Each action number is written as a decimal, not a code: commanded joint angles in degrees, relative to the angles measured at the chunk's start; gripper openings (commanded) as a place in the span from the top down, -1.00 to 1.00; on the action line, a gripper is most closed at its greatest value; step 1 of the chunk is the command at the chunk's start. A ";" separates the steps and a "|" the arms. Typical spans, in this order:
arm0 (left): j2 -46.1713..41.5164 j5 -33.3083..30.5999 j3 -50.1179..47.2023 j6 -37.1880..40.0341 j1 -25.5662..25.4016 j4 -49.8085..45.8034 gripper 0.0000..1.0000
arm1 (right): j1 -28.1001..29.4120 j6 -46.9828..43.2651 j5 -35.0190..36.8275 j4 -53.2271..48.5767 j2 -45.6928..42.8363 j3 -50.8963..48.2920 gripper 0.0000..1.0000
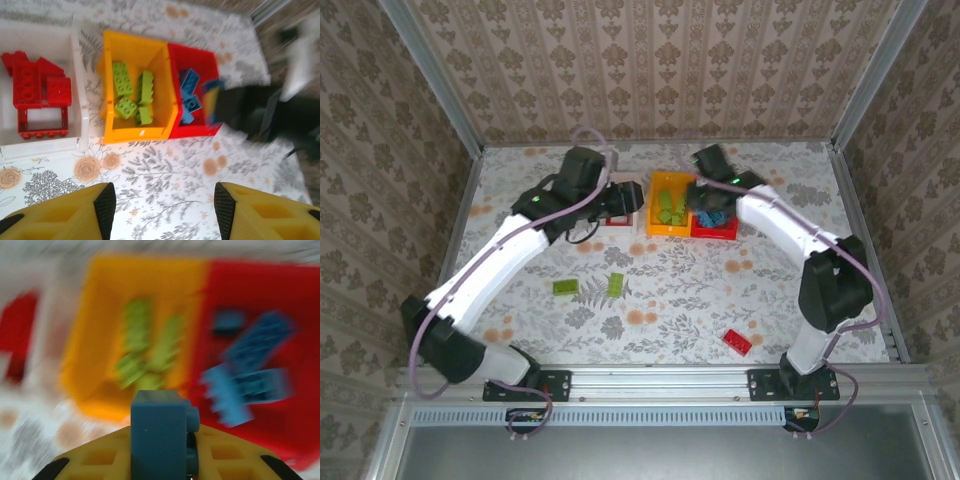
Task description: Sort the legos into containers by color
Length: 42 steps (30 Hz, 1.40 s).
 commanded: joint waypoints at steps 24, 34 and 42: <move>15.13 2.99 9.79 4.43 -4.65 -2.83 -0.15 | -8.16 10.94 -8.41 -7.21 23.08 20.96 0.46; 13.31 2.10 7.99 4.22 -5.01 -2.92 -0.15 | -8.29 12.17 -9.40 -6.34 21.53 19.03 0.03; 13.98 4.30 8.10 6.72 -5.43 -2.45 -0.22 | -8.08 11.22 -6.93 -6.49 14.94 17.87 -0.07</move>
